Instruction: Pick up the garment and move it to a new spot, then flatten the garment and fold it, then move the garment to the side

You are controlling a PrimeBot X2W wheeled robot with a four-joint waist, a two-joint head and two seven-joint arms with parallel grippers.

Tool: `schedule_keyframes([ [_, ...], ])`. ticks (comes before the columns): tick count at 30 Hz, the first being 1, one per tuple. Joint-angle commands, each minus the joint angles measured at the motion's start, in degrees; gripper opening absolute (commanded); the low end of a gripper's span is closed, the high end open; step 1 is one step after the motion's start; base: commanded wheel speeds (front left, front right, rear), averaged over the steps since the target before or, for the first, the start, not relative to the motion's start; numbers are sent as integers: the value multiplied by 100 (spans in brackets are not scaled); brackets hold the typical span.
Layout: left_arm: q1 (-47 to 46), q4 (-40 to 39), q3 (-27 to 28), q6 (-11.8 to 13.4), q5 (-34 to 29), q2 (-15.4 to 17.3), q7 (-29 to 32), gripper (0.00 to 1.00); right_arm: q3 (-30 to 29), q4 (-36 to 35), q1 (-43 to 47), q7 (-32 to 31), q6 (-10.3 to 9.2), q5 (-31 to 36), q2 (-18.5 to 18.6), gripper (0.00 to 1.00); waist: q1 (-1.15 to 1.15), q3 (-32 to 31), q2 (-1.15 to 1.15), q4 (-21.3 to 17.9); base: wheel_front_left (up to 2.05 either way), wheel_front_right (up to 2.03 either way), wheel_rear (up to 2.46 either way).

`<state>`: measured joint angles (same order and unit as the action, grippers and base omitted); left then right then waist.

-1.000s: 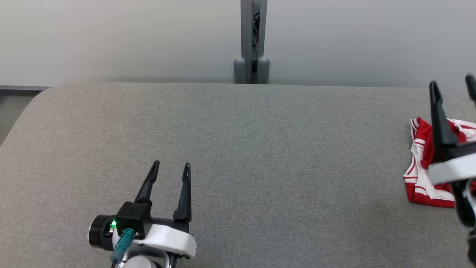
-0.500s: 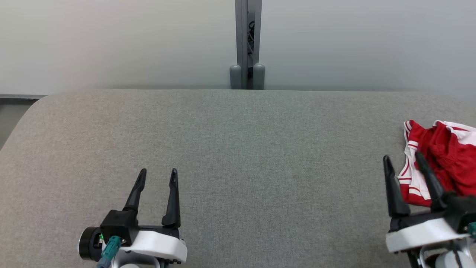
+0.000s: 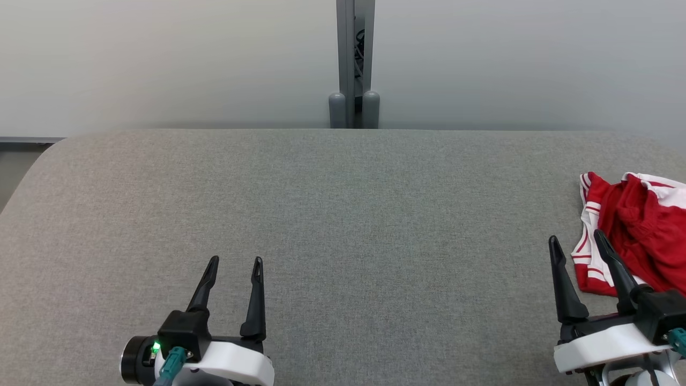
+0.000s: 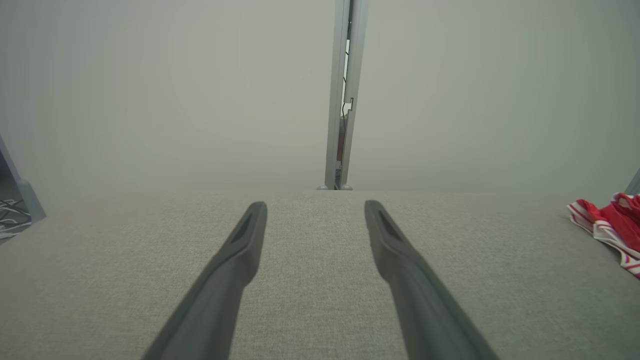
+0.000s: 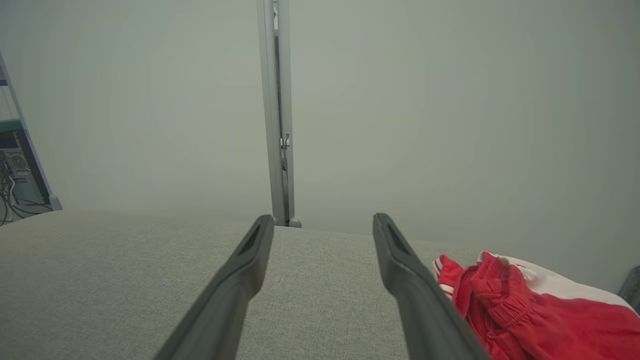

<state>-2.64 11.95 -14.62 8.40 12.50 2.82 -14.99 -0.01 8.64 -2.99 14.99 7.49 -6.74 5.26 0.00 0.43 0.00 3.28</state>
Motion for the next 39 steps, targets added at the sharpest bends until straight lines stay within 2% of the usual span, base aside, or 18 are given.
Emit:
schedule_keyframes([
  [1, 2, 16, 16, 30, 40, 22, -21, 100, -38, 15, 43, 25, 2, 9, -6, 100, 0, -1, 0, 3, 0, 0, 0],
  [4, 25, 34, 98, 40, 219, 22, -21, 100, -53, 0, 40, 25, 2, 18, -27, 100, 0, 1, 0, 9, 0, 0, 0],
  [12, 71, 74, 208, -205, 361, 23, -21, 100, -43, 46, 61, 25, 2, 22, -45, 100, 0, -3, 0, 31, 0, 0, 0],
  [20, 88, 121, 287, -292, 543, 22, -21, 100, -43, 82, 76, 25, 2, 22, -36, 100, 0, -44, 0, 47, 0, 0, 0],
  [39, 110, 154, 313, -340, 638, 22, -21, 100, -3, 138, 70, 25, 2, -25, -14, 100, 0, -44, 0, 47, 0, 0, 0],
])
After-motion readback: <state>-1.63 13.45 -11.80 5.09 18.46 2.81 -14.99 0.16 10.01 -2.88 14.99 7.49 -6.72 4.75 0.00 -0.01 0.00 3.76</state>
